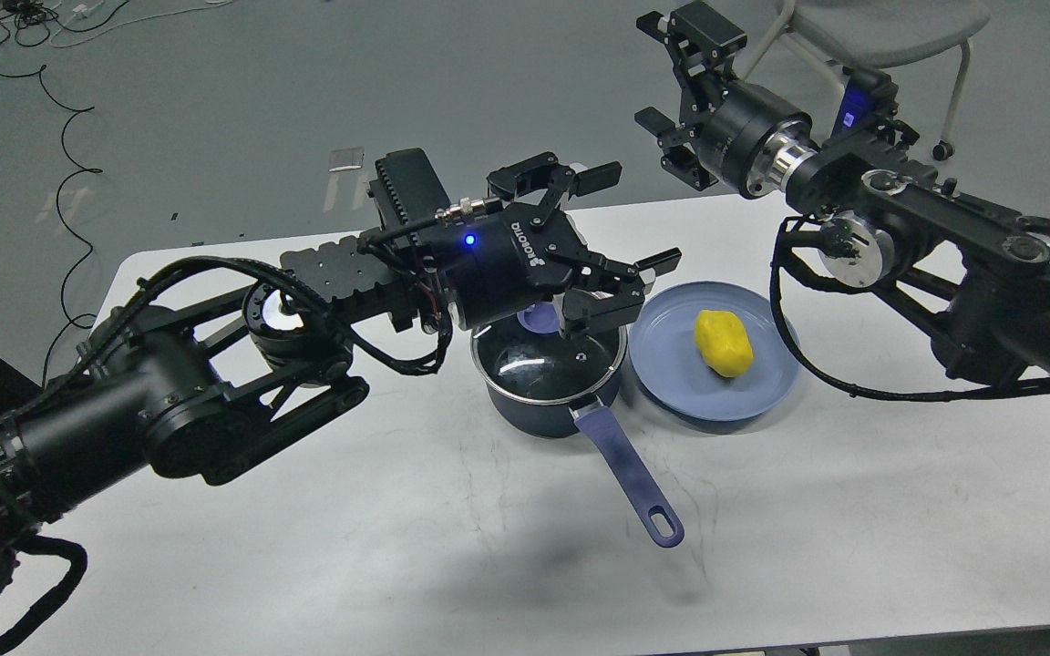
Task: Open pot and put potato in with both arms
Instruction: 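Move the left gripper over the pot to the blue lid knob, then close the left gripper on the blue knob of the glass lid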
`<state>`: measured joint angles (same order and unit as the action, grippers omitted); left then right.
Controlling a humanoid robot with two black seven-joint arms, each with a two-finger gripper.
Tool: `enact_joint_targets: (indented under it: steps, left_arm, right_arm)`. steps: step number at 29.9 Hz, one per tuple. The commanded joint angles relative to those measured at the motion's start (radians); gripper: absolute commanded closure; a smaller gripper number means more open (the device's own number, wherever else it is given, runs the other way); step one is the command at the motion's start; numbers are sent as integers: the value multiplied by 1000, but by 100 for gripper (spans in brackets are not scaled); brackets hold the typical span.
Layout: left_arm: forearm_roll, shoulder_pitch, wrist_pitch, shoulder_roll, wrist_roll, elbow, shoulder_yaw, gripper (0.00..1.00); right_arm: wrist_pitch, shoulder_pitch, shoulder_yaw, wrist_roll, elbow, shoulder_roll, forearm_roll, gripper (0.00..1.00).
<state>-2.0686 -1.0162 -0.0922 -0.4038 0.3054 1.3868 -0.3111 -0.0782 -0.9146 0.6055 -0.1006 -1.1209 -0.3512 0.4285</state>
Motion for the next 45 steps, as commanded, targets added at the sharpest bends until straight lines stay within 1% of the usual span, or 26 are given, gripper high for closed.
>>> enact_joint_targets:
  steps: [1,5,7,8,10,12,17,20,22,24,26,33,38,45]
  left_arm:
    - [-16,2,0,-1,1,0,6,2]
    - [-68,8,-1,-3,1,-2,10,2]
    - [-64,11,-4,3,1,-29,9,2]
    - [-64,11,-4,3,1,-29,9,2]
    - [-57,14,-4,20,1,-96,10,2]
    - [-35,18,-4,30,4,-153,10,2]
    - [41,51,-4,33,23,-236,12,2]
    - [35,80,-8,37,24,-282,13,2]
    - [28,96,-9,34,26,-282,18,2]
    - [13,110,-27,31,26,-284,53,2]
    - [-7,111,-63,36,26,-284,89,2]
    - [-44,110,-77,40,24,-293,90,2]
    - [-71,108,-110,77,24,-353,92,2]
    - [-74,110,-110,91,26,-367,93,2]
  right_arm:
    - [8,25,7,5,0,-8,0,0]
    - [24,55,43,12,7,-23,-2,0]
    - [69,98,75,13,10,-32,-2,0]
    - [69,99,76,13,10,-32,-2,0]
    - [96,132,86,13,12,-49,-2,0]
    - [100,154,88,12,12,-55,-1,0]
    - [103,184,100,9,18,-92,-2,0]
    - [103,204,105,6,39,-100,-7,0]
    - [103,210,105,5,42,-107,-8,0]
    - [103,212,106,5,42,-112,-8,0]
    - [103,211,114,5,42,-112,-8,0]
    - [100,212,119,5,46,-112,-7,0]
    - [100,212,119,5,46,-117,-7,0]
    - [101,214,119,5,46,-117,-7,0]
